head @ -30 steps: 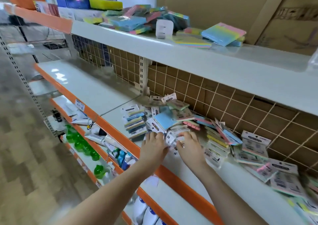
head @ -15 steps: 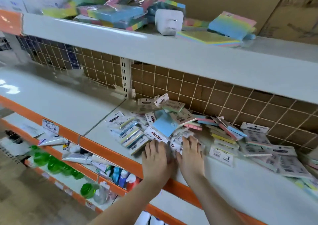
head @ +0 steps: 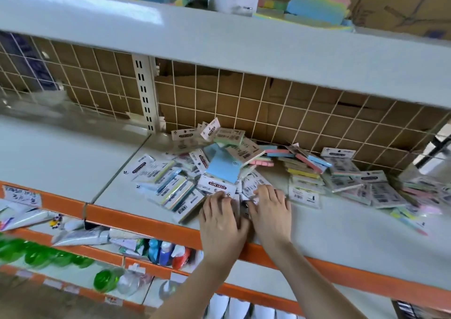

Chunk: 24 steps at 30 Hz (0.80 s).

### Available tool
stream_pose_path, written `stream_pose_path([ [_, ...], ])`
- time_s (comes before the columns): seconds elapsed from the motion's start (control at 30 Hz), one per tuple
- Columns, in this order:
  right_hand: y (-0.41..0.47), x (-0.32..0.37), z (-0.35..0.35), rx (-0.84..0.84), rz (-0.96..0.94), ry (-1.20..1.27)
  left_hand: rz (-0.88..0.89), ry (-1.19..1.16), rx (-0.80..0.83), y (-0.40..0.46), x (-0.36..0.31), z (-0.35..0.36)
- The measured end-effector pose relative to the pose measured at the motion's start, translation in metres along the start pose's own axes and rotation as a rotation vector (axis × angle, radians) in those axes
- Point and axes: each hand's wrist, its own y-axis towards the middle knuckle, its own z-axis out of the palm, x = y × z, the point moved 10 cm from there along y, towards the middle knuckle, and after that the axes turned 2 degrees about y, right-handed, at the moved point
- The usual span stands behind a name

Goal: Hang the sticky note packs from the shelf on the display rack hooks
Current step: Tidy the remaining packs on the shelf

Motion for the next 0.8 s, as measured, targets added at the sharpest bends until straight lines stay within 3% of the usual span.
stream_pose_path([
  [0.27,-0.006,-0.002,-0.023,-0.190,-0.018,0.079,0.065,-0.381,-0.039,-0.009,0.007,-0.014],
  [0.43,-0.006,-0.017,-0.023,-0.178,0.066,0.350,-0.094,-0.794,0.033,-0.006,0.020,-0.017],
  [0.6,-0.015,-0.055,-0.039,-0.204,0.219,0.555,-0.174,-0.989,0.043,-0.006,0.024,-0.020],
  [0.7,-0.016,-0.087,-0.058,-0.255,0.341,0.674,-0.316,-1.187,0.071,-0.006,0.021,-0.012],
  [0.8,-0.015,-0.106,-0.069,-0.205,0.411,0.749,-0.590,-1.564,0.178,-0.004,0.008,0.012],
])
